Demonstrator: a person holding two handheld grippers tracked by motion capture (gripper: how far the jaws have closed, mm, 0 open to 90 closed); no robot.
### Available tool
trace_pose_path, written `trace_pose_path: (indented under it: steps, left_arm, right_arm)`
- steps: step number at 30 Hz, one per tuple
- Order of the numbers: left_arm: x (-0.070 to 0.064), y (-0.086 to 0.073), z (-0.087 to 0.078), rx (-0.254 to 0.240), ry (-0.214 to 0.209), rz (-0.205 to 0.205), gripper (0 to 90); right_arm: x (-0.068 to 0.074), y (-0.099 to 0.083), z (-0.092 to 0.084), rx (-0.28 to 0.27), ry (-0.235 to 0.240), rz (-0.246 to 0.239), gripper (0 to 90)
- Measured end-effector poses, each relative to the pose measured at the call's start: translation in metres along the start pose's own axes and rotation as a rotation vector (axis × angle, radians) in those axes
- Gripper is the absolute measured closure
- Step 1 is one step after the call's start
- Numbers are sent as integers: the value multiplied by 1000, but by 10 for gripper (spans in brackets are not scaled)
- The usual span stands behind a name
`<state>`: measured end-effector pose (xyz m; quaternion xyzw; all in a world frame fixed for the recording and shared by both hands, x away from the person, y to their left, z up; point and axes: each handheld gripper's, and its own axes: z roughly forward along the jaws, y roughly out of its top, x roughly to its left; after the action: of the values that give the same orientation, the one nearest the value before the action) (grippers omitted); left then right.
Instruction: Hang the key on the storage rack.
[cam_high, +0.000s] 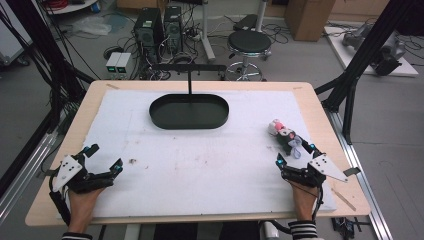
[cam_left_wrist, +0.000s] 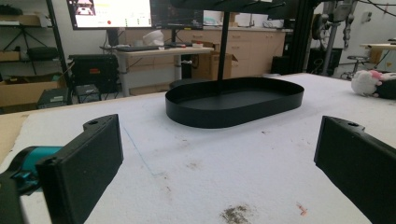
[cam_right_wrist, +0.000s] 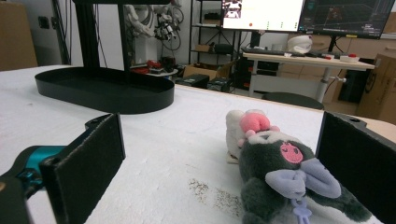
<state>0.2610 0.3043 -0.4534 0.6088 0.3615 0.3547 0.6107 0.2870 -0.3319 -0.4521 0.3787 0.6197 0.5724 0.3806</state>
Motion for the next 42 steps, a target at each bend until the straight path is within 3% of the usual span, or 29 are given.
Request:
trace_pose_path:
  steps: [7,29,33,39,42]
  left_arm:
    - [-1,0,0,-3,-4,7,17]
    - [0,0,1,8,-1,2,17]
    - [0,0,1,10,-2,0,17]
    - [1,1,1,13,-2,-5,17]
    - [1,1,2,17,-1,-11,17]
  right_arm:
    - [-2,-1,-2,-33,0,10,4]
    - [-3,0,-1,-20,13,18,3]
    - [-4,4,-1,3,12,13,3]
    - [-10,21,-3,45,14,2,4]
    - [-19,37,2,90,39,-4,4]
